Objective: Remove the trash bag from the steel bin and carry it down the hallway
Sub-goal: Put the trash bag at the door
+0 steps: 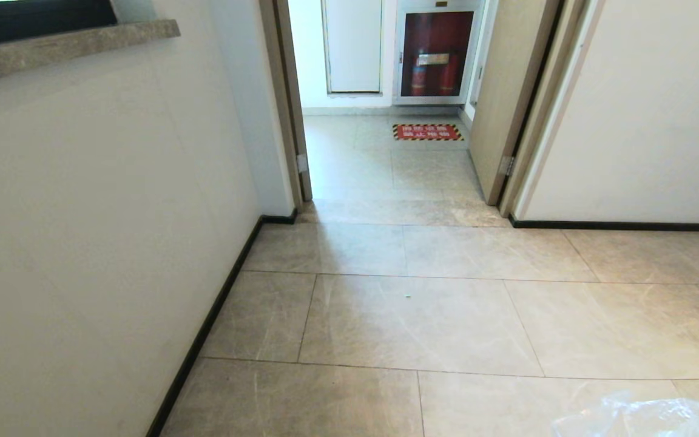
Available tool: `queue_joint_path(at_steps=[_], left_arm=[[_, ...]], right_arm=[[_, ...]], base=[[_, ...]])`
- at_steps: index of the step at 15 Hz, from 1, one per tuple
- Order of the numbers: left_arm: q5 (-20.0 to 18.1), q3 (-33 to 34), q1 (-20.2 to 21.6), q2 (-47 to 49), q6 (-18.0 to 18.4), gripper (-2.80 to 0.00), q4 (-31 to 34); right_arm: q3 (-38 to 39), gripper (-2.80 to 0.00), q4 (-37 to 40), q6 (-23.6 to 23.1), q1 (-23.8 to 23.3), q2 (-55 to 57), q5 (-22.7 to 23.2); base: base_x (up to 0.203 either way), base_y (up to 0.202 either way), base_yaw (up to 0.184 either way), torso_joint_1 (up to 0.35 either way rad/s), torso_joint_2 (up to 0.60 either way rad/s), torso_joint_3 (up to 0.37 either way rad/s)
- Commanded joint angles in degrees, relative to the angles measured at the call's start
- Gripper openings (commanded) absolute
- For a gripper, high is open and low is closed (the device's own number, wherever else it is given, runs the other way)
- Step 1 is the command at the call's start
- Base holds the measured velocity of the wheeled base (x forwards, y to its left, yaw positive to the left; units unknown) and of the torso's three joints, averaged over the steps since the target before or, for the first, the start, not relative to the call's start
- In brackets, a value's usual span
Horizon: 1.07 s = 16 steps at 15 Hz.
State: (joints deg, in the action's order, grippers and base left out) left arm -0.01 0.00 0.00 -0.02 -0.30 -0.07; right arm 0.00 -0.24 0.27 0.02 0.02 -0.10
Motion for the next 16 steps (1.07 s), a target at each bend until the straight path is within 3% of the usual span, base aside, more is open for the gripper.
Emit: queue_joint_path(at_steps=[1,3,16], left_arm=[[0.01,0.0,0.0,0.01,-0.05,-2.8,-0.01],[0.01,0.0,0.0,-0.01,-0.05,-2.8,-0.01],[0.01,0.0,0.0,-0.01,0.04,-2.8,-0.01]], right_arm=[[0.0,-2.8,-0.02,0.0,-0.02,0.06,0.01],[0.0,-2.8,-0.02,0.0,-0.02,0.06,0.01],[0.0,-2.8,-0.02,0.0,-0.02,0.06,0.01]], base=[[0.0,0.0,0.0,0.0,0.0,0.0],[0.06,0.0,0.001,0.001,0.0,0.002],[0.195,0.0,0.001,0.004,0.0,0.002]])
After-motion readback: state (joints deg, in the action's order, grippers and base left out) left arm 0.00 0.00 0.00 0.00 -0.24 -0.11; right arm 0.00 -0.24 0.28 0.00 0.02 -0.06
